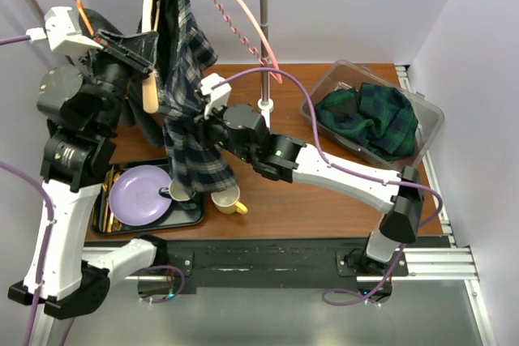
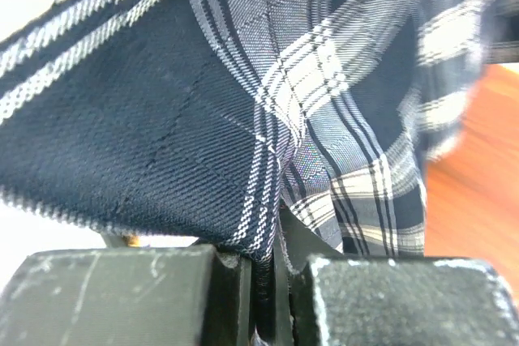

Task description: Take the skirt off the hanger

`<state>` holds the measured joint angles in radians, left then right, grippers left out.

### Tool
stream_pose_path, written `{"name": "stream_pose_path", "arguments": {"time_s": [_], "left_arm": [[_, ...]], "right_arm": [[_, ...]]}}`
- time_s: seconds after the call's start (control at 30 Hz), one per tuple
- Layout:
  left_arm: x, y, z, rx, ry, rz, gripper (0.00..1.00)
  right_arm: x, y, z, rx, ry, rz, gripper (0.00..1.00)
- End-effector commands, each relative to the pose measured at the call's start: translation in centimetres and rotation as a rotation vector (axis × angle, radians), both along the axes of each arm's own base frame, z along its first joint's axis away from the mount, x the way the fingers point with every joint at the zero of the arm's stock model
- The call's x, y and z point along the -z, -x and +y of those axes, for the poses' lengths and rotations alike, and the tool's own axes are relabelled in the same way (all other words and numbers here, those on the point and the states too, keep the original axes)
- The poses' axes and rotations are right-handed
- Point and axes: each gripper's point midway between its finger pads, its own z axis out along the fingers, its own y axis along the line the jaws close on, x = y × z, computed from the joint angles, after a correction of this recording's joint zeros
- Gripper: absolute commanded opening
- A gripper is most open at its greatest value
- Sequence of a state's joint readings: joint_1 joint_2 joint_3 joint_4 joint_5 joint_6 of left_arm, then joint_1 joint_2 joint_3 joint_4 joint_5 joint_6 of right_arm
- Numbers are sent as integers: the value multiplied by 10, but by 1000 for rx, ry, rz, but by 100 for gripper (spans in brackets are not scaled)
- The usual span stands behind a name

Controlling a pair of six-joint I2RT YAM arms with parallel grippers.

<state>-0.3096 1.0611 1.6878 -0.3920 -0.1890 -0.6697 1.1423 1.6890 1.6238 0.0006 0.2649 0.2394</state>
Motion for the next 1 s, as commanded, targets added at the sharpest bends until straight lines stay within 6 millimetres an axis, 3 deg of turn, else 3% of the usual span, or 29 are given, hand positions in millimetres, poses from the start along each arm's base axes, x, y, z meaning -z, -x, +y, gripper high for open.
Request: {"name": "stream_pose_path", "arguments": {"time_s": [0.0, 0.1, 0.37, 0.53, 0.97], "left_arm": [[-87, 65, 18, 17, 70, -270, 0], [-92, 78, 16, 47, 68, -270, 0], [-83, 106, 18, 78, 21, -244, 0], [-65, 99, 21, 45, -25, -189, 0], [-43, 78, 16, 38, -48, -137, 0]], "right_arm": [[-22, -20, -44, 159, 47, -122, 0], [-18, -29, -59, 221, 82, -149, 0], [-45, -52, -99, 335, 76, -211, 0], [-55, -59, -115, 347, 104, -252, 0], [-62, -33, -166, 360, 143, -252, 0]]}}
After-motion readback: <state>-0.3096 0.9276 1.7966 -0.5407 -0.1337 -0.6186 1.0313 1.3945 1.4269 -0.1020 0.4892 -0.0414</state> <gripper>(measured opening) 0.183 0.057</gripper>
